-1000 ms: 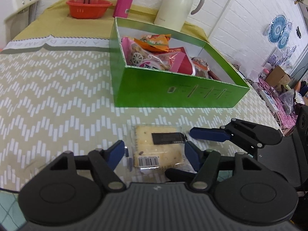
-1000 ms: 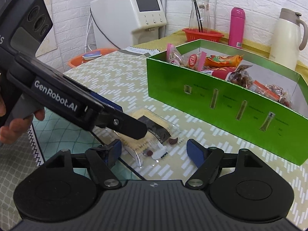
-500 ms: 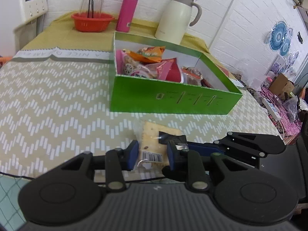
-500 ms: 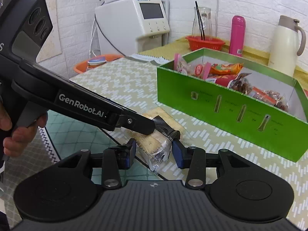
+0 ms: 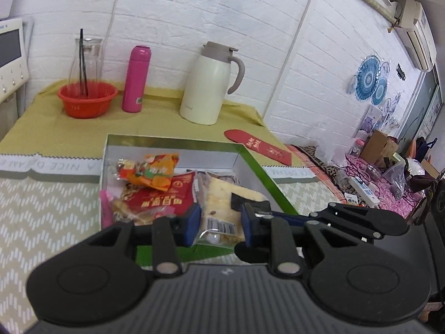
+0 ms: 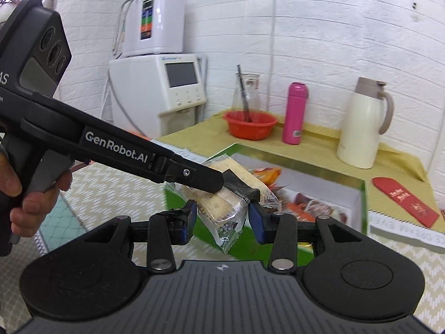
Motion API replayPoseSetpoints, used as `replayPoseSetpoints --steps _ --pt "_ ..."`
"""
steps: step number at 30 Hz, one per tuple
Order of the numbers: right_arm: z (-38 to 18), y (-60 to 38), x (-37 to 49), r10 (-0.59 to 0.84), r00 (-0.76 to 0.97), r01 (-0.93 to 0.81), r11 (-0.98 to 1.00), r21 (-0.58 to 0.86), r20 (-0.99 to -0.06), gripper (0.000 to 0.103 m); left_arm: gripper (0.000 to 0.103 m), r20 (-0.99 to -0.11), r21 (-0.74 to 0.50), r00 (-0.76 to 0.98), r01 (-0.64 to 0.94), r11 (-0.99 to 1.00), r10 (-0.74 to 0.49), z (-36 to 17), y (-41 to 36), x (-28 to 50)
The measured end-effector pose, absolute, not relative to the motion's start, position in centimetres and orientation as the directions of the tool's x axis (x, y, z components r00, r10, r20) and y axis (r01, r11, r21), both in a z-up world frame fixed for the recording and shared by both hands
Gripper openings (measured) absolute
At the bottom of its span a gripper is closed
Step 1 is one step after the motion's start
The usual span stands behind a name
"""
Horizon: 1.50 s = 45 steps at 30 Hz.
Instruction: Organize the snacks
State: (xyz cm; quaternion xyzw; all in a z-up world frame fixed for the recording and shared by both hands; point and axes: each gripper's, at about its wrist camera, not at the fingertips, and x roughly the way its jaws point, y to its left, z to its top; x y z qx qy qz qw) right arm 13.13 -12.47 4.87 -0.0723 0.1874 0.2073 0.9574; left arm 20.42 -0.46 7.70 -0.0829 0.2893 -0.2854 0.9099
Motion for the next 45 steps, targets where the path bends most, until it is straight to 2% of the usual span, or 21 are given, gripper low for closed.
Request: replayPoseSetpoints --steps 18,19,20,21,22,24,25,26,34,38,45 --pt "1.3 -17.9 19.5 0.331 0.839 -0.358 0.934 0.019 -0.431 0.073 0.025 -0.544 -0.352 0.610 0.457 0.817 -0.576 3.7 -5.6 28.4" --pt "1.2 -17.9 19.5 0.331 0.841 -0.358 0.934 0.019 -0.428 0.075 0.031 -0.539 -0.357 0.619 0.445 0.821 -0.571 3.5 -5.5 28.5" --pt "1.1 -18.0 19.6 0.331 0.841 -0.360 0.933 0.014 -0.428 0.078 0.061 -0.531 -0.360 0.632 0.435 0.825 -0.564 3.5 -5.3 28.5" --pt "1.0 -18.1 19.6 0.335 0.838 -0.367 0.930 0.010 -0.430 0.096 0.074 -0.514 -0.359 0.652 0.426 0.831 -0.557 3.5 -5.1 28.4" --pt "0.9 -18.2 19.4 0.335 0.839 -0.368 0.930 0.006 -0.428 0.103 0.076 -0.496 -0.345 0.680 0.416 0.841 -0.540 3.7 -4.9 28.0" --pt "0.8 -18.5 18.7 0.314 0.865 -0.344 0.939 -0.007 -0.391 0.103 0.081 -0.513 -0.297 0.711 0.378 0.877 -0.480 4.1 -4.9 27.8" --pt "0.9 -18.6 18.7 0.310 0.868 -0.341 0.940 -0.011 -0.388 0.103 0.093 -0.522 -0.292 0.715 0.362 0.885 -0.465 4.3 -4.8 27.7" --pt "0.9 -18.6 18.6 0.311 0.865 -0.342 0.940 -0.010 -0.394 0.103 0.097 -0.520 -0.296 0.718 0.355 0.887 -0.462 4.4 -4.7 27.7" --pt "2.4 -18.0 16.5 0.280 0.868 -0.323 0.946 -0.038 -0.411 0.103 0.097 -0.449 -0.221 0.776 0.384 0.897 -0.443 6.7 -3.9 23.6" --pt "3.9 -17.9 14.3 0.259 0.873 -0.305 0.951 -0.049 -0.414 0.103 0.097 -0.413 -0.140 0.831 0.347 0.927 -0.373 8.3 -3.2 20.1" --pt "5.2 -18.5 9.6 0.225 0.863 -0.260 0.966 -0.015 -0.453 0.103 0.097 -0.413 -0.063 0.878 0.238 0.969 -0.242 8.6 -1.0 13.9"
